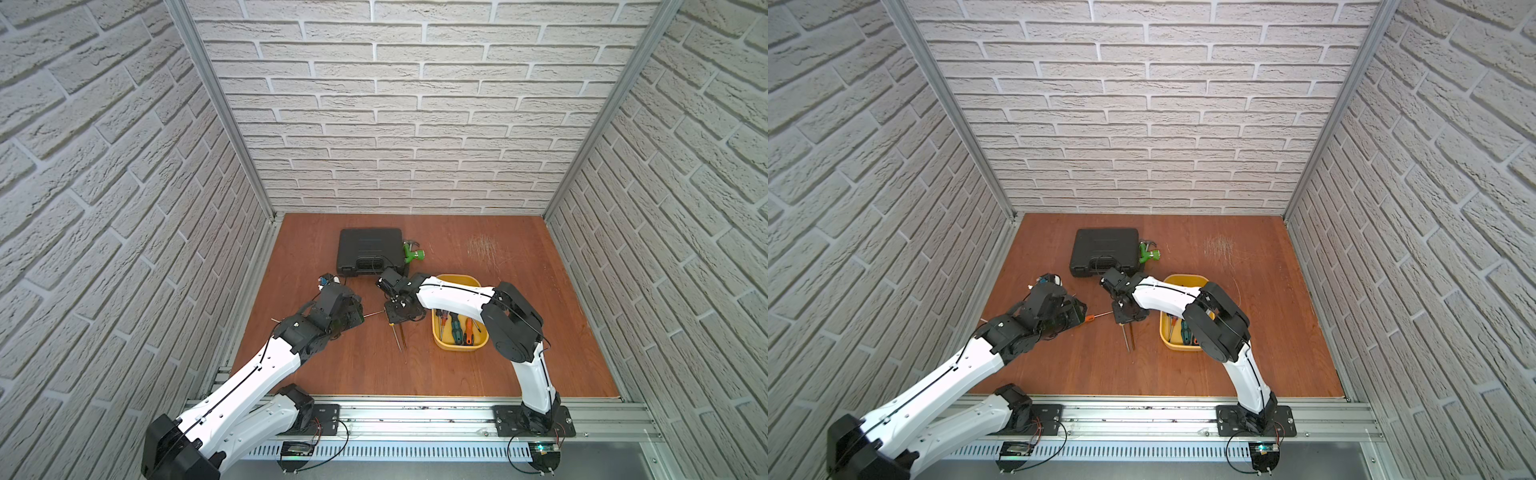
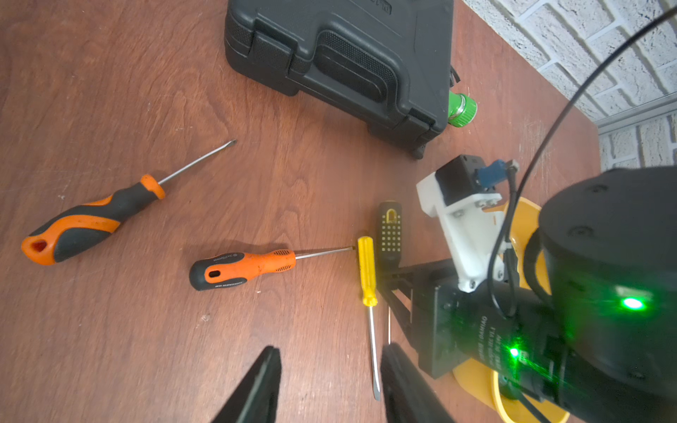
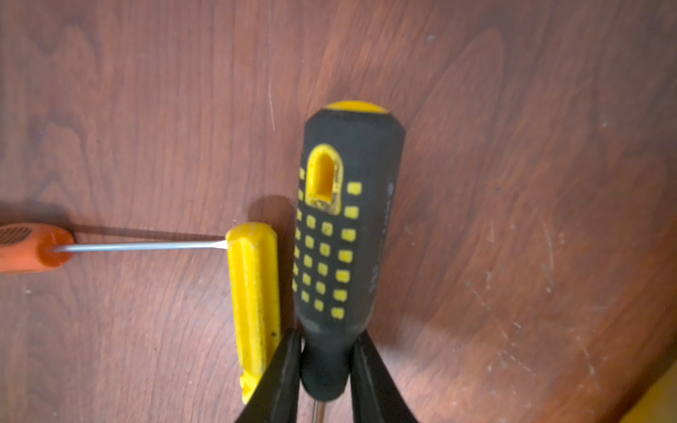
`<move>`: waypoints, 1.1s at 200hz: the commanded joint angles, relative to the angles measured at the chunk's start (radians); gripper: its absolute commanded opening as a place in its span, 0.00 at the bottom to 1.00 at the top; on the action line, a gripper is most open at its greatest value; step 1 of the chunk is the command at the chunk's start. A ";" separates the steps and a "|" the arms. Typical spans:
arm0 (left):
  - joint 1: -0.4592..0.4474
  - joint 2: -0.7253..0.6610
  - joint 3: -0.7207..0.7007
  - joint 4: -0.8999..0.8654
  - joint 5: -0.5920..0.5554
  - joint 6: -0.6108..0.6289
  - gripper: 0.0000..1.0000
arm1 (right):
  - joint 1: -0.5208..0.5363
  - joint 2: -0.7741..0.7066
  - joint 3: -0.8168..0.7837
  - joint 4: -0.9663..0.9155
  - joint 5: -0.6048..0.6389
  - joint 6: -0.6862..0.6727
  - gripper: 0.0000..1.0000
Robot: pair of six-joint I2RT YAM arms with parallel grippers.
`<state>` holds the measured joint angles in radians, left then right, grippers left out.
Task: Put the screwdriver on the desktop into the storage box
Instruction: Pick up the screwdriver from the center of the board.
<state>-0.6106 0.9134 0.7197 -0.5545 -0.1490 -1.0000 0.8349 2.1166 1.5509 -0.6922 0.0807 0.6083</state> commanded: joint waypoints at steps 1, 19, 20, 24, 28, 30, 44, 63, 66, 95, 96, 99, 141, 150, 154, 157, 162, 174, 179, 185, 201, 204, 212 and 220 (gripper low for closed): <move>0.007 0.001 -0.001 0.007 0.002 -0.005 0.49 | -0.002 0.017 -0.008 0.003 -0.009 -0.008 0.28; 0.006 0.000 -0.003 0.009 0.002 -0.003 0.49 | -0.002 0.019 -0.019 0.005 -0.010 -0.010 0.28; 0.007 0.000 -0.003 0.009 0.002 -0.003 0.49 | -0.002 0.018 -0.019 0.005 -0.010 -0.009 0.28; 0.007 0.000 -0.004 0.008 0.003 -0.003 0.49 | -0.002 0.017 -0.024 0.008 -0.009 -0.009 0.28; 0.008 0.000 -0.005 0.009 0.002 -0.001 0.49 | -0.002 0.015 -0.029 0.010 -0.008 -0.007 0.28; 0.007 -0.001 -0.005 0.008 0.002 -0.003 0.49 | -0.002 0.013 -0.030 0.010 -0.007 -0.007 0.28; 0.006 0.000 -0.007 0.009 0.002 -0.002 0.49 | -0.002 0.000 -0.042 0.017 -0.006 -0.006 0.25; 0.005 0.002 -0.008 0.013 0.004 -0.003 0.49 | 0.001 -0.036 -0.059 0.026 -0.006 -0.009 0.19; 0.006 0.003 -0.008 0.014 0.004 -0.003 0.49 | 0.001 -0.043 -0.060 0.028 -0.006 -0.010 0.18; 0.006 0.011 -0.014 0.020 0.008 -0.005 0.49 | 0.009 -0.119 -0.081 0.027 0.015 -0.018 0.11; 0.005 0.011 -0.014 0.020 0.009 -0.003 0.49 | 0.009 -0.122 -0.081 0.028 0.015 -0.018 0.11; 0.005 0.013 -0.015 0.021 0.009 -0.004 0.49 | 0.010 -0.130 -0.084 0.027 0.017 -0.018 0.10; 0.005 0.023 -0.017 0.031 0.019 -0.006 0.49 | 0.015 -0.271 -0.145 0.035 0.033 -0.010 0.05; 0.006 0.025 -0.020 0.034 0.020 -0.006 0.49 | 0.016 -0.307 -0.170 0.048 0.032 -0.007 0.04; 0.006 0.026 -0.023 0.035 0.021 -0.008 0.49 | 0.017 -0.325 -0.181 0.053 0.032 -0.006 0.04; 0.006 0.027 -0.025 0.037 0.022 -0.008 0.49 | 0.018 -0.338 -0.191 0.059 0.031 -0.005 0.04; 0.006 0.030 -0.028 0.040 0.022 -0.008 0.49 | 0.018 -0.362 -0.207 0.068 0.029 -0.004 0.03; 0.007 0.040 -0.028 0.046 0.025 -0.008 0.49 | 0.018 -0.415 -0.240 0.084 0.026 -0.002 0.03; 0.005 0.047 -0.024 0.047 0.027 -0.008 0.49 | 0.017 -0.440 -0.253 0.088 0.029 -0.002 0.02; 0.006 0.056 -0.019 0.048 0.028 -0.006 0.49 | 0.017 -0.467 -0.268 0.091 0.032 -0.001 0.02; 0.006 0.078 -0.008 0.051 0.036 -0.001 0.48 | 0.012 -0.541 -0.304 0.098 0.049 0.007 0.03; 0.006 0.081 -0.008 0.051 0.037 -0.001 0.48 | 0.011 -0.554 -0.310 0.099 0.052 0.009 0.02; 0.005 0.088 -0.008 0.054 0.043 0.000 0.48 | 0.005 -0.587 -0.324 0.099 0.060 0.012 0.02; 0.005 0.092 -0.011 0.058 0.044 -0.002 0.48 | -0.004 -0.619 -0.338 0.098 0.070 0.022 0.02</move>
<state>-0.6106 0.9894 0.7097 -0.5396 -0.1215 -1.0000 0.8433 1.5951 1.2480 -0.6315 0.1089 0.6029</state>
